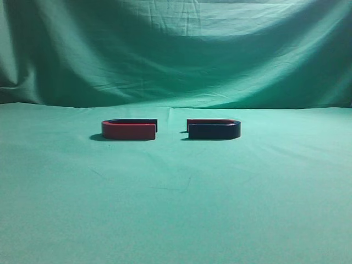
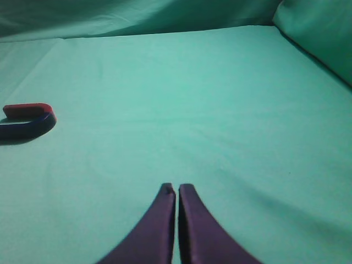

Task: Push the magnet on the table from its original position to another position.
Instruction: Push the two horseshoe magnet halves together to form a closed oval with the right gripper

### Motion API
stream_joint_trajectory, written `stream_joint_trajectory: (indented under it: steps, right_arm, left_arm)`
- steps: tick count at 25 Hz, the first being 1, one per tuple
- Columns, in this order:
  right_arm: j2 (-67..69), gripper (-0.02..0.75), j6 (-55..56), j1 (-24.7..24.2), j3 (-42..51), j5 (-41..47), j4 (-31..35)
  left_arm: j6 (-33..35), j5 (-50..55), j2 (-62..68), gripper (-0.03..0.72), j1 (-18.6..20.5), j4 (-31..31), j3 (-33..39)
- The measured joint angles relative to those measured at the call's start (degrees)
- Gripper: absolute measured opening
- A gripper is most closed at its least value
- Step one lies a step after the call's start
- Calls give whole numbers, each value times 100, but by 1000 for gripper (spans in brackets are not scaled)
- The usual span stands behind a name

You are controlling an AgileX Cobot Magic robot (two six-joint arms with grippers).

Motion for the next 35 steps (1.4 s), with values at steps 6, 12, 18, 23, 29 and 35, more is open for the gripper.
stream_joint_trajectory:
  steps: [6,12,18,23,29,35]
  right_arm:
    - [0,0,0,0,0,0,0]
    - [0,0,0,0,0,0,0]
    - [0,0,0,0,0,0,0]
    - [0,0,-12,0,0,-141,-24]
    - [0,0,210,0,8,-1934,-13]
    - [-4,0,298,0,-24,-3665,-5]
  left_arm:
    - [0,0,0,372,0,0,0]
    - [0,0,0,372,0,0,0]
    - [0,0,0,372,0,0,0]
    - [0,0,0,372,0,0,0]
    - [0,0,0,372,0,0,0]
    - [0,0,0,372,0,0,0]
